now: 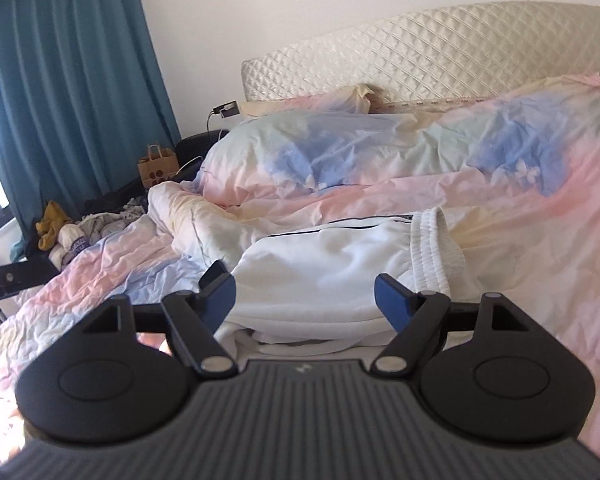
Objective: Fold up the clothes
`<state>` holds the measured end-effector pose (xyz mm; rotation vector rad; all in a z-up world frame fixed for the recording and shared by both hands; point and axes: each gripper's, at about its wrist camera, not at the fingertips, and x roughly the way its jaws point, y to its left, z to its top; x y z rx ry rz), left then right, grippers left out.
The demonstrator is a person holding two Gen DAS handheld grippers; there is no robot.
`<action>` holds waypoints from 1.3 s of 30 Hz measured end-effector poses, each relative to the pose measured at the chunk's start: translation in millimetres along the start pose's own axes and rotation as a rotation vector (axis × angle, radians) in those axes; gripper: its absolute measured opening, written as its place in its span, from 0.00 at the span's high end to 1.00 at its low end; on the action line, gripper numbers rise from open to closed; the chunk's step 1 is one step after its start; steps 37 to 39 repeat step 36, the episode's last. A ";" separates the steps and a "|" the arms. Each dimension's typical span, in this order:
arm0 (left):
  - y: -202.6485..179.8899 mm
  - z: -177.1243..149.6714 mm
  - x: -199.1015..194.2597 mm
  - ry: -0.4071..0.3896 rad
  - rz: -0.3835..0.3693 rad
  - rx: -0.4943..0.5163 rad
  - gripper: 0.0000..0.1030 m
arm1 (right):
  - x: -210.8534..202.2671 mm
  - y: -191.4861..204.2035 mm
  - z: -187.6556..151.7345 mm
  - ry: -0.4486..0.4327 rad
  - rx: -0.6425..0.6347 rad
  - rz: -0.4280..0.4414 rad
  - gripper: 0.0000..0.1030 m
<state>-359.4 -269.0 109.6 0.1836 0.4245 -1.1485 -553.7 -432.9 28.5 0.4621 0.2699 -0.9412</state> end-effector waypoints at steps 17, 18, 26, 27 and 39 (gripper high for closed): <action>-6.7 -34.3 -15.1 0.022 0.007 0.084 0.00 | -24.6 41.9 -27.7 0.006 -0.099 -0.118 0.24; -6.2 -34.6 -14.5 0.024 0.009 0.082 0.00 | -24.7 41.8 -28.0 0.008 -0.098 -0.123 0.24; -4.7 -33.4 -17.1 0.013 0.015 0.077 0.00 | -27.4 46.8 -30.7 0.011 -0.101 -0.140 0.24; -4.8 -33.0 -17.5 0.011 0.015 0.078 0.00 | -28.0 47.3 -30.9 0.011 -0.101 -0.140 0.24; -5.4 -33.4 -16.3 0.013 0.021 0.082 0.00 | -28.5 50.2 -31.8 0.015 -0.114 -0.142 0.24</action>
